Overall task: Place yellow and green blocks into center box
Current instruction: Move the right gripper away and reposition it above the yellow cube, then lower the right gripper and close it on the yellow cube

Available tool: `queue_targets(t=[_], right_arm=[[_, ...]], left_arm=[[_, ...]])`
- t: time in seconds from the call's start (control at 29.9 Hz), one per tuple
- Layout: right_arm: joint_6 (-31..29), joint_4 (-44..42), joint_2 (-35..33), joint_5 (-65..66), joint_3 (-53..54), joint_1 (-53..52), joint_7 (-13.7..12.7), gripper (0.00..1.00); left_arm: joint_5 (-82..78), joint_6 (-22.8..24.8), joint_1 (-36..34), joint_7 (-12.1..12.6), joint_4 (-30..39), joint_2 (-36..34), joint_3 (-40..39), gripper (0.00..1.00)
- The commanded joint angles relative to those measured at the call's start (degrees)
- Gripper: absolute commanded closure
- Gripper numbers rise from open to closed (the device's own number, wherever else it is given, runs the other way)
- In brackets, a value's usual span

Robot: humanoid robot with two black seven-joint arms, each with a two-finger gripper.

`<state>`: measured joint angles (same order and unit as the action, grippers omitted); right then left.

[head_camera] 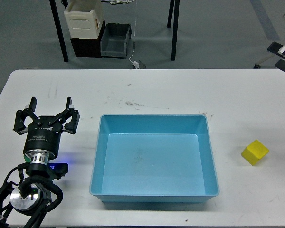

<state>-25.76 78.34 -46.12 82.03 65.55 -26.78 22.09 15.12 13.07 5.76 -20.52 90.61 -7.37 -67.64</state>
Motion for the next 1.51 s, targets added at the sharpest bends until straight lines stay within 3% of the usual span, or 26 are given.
queue_targets(t=[0.0, 0.17, 0.27, 0.57, 0.84, 1.47], right_arm=[[-0.2, -3.4, -1.5, 2.6, -7.0, -5.6, 5.9, 0.0], [-0.5, 0.6, -11.7, 4.2, -18.1, -8.8, 5.9, 0.0], [-0.6, 1.6, -12.9, 7.7, -23.1, -12.1, 5.9, 0.0], [-0.7, 0.9, -12.8, 11.0, -38.3, -17.7, 5.9, 0.01], [-2.2, 0.1, -12.7, 17.7, -55.0, -28.7, 5.9, 0.03], [-2.2, -7.8, -3.5, 22.4, -71.2, -37.6, 5.9, 0.02]], left_arm=[[0.0, 0.0, 0.0, 0.0, 0.0, 0.1, -0.1, 0.0], [0.0, 0.1, 0.0, 0.0, 0.0, 0.1, 0.1, 0.0], [0.0, 0.1, 0.0, 0.0, 0.0, 0.2, 0.1, 0.0], [-0.1, 0.0, -0.6, 0.0, -0.1, 0.2, -0.2, 0.0], [-0.1, 0.1, -1.5, 0.0, -2.5, 0.3, -0.1, 0.0], [-0.1, 0.1, -3.2, 0.0, -3.6, 0.6, -0.1, 0.0]])
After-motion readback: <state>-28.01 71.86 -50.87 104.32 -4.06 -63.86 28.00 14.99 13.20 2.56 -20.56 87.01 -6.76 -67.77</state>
